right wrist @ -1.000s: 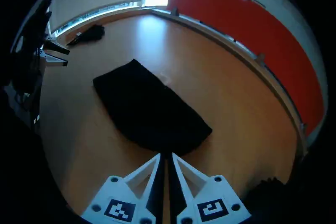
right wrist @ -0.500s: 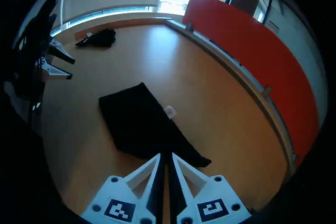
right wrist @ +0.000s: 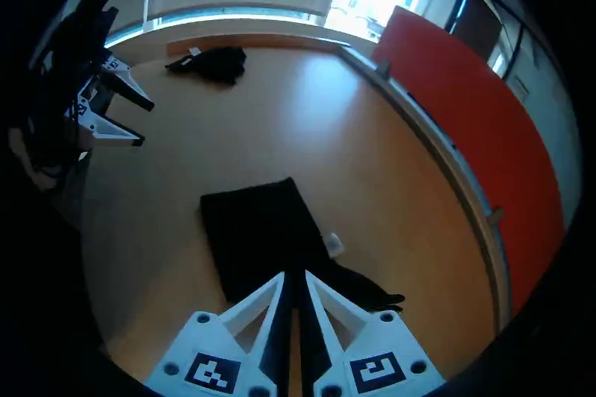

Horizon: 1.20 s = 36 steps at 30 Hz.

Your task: Fold towel

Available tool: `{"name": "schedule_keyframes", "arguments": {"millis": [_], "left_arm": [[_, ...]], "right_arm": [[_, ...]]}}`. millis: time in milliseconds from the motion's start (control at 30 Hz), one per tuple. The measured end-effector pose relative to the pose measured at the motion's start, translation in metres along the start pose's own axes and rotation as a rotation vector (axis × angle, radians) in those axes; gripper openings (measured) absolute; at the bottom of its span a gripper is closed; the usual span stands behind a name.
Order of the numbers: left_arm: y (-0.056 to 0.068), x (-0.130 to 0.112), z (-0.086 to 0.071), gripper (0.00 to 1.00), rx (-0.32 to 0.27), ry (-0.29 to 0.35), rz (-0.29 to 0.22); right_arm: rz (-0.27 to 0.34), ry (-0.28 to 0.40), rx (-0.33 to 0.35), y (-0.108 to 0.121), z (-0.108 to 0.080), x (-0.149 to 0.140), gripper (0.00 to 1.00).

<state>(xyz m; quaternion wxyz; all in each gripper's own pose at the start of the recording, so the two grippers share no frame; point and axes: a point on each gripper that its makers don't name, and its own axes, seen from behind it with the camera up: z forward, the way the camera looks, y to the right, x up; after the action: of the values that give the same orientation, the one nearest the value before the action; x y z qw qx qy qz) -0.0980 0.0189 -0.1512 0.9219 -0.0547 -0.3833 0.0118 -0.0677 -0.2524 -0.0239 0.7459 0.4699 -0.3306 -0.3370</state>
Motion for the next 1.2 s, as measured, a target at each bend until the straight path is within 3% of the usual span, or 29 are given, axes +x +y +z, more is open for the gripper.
{"name": "schedule_keyframes", "arguments": {"millis": [367,567,733,867,1000,1200], "left_arm": [[0.006,-0.009,-0.014,0.92,0.005,0.025,-0.016],[0.003,-0.015,-0.019,0.92,0.018,0.030,-0.044],[0.002,-0.015,-0.019,0.92,0.026,0.037,-0.050],[0.002,-0.013,-0.019,0.92,0.024,0.039,-0.056],[0.001,-0.014,-0.018,0.92,0.026,0.037,-0.057],[-0.001,-0.014,-0.018,0.92,0.028,0.035,-0.055]], "right_arm": [[-0.098,-0.016,0.131,-0.055,0.050,0.034,0.04],[-0.084,-0.052,0.201,-0.086,0.088,0.028,0.04],[-0.064,-0.069,0.210,-0.091,0.100,0.022,0.06],[-0.051,-0.072,0.207,-0.090,0.102,0.022,0.18],[-0.037,-0.067,0.196,-0.087,0.100,0.023,0.44],[-0.018,-0.065,0.189,-0.084,0.097,0.021,0.65]]}}
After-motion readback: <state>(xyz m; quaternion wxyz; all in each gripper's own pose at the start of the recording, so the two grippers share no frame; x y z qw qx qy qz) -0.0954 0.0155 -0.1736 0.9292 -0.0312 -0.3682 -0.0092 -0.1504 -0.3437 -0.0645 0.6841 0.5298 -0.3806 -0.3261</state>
